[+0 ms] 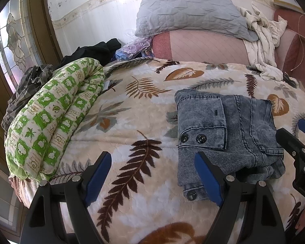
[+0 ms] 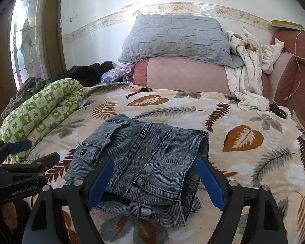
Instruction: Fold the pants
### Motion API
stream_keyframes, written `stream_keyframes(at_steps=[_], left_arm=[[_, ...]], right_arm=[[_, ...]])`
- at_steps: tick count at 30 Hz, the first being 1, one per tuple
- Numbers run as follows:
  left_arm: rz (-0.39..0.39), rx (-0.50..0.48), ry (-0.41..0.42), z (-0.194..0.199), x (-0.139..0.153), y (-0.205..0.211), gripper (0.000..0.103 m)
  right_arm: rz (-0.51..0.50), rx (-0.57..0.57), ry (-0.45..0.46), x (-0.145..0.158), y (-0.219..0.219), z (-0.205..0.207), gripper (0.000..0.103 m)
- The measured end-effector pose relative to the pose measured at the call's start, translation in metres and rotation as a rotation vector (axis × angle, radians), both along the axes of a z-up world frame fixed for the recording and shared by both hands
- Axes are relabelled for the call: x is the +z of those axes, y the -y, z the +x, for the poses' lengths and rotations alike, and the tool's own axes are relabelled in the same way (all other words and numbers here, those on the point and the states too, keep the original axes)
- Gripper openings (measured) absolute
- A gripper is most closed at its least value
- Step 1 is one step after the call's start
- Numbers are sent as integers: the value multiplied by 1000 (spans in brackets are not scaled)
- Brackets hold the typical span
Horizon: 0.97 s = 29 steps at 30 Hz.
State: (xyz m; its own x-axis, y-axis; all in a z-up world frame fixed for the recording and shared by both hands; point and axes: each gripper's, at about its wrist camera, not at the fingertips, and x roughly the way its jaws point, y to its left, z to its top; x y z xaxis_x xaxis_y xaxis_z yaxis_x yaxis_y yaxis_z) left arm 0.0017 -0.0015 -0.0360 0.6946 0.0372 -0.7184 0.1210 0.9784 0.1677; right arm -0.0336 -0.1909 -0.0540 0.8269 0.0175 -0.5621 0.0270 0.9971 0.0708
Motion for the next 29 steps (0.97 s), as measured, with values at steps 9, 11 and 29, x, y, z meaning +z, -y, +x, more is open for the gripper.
stream_keyframes(at_steps=[9,11,29], left_arm=[[-1,-7,-5,-1,-2,3,84],[-2,-7,-5,-1,-2,3,84],[-63,-39,-19,2,-1,0,84]], right_arm=[[0,-1,-1,0,0,0,86],[0,0,-2,-1,0,0,86],[-13,2,-27,-7,-2,5,86]])
